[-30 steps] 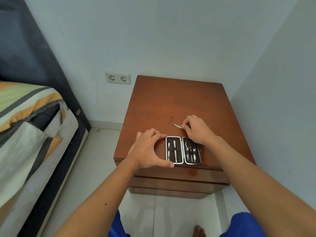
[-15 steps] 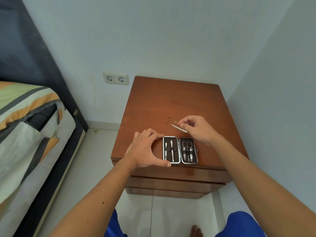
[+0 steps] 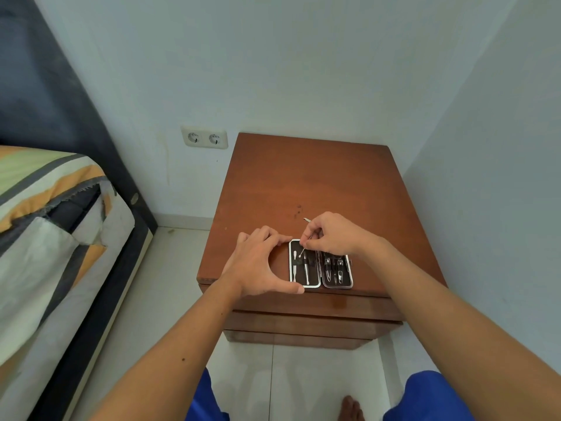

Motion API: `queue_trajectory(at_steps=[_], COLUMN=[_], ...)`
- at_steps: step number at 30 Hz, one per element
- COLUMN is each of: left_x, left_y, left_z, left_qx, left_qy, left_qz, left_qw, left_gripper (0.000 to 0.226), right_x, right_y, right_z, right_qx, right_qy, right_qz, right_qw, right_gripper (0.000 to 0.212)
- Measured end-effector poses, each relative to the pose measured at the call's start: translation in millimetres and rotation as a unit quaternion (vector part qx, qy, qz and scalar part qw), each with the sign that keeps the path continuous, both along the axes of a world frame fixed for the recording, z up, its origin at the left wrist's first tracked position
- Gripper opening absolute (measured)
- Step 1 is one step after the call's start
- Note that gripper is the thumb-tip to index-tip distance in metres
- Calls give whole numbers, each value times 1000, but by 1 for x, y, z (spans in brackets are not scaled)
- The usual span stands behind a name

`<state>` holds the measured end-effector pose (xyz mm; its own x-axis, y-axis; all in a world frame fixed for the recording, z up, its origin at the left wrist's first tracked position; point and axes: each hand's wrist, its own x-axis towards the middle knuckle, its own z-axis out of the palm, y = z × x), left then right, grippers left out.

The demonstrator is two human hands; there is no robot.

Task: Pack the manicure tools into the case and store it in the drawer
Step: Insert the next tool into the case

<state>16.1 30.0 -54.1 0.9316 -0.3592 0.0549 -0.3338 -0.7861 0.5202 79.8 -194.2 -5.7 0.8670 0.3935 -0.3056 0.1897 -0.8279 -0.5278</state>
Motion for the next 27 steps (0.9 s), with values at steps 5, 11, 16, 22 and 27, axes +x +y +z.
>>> queue_trajectory(at_steps=[5,11,16,22,27], left_x=[0,0,1,2,3], left_y=[0,1,0,0,0], left_z=[0,-1,-2,-5,-6], left_qx=[2,2,3,2,5], left_qy=[-2,1,1,2,4], left_qz=[-4,-7,-9,-6,-2], left_qw=[1000,1000,1000,1000,1000], left_gripper=[108,112,113,113,114], right_x=[0,-5,-6,-17,-22], right_y=[10,14,11,9,8], right_z=[-11,-20,-24,-28,-29], right_qx=[23,55,77,73,72], right_qy=[-38,-49,-47,-69,-76], right_qz=[-43,-80,-98,-87,-73], right_qw=[998,994,991,991,992], right_gripper=[20,37,32,35,43])
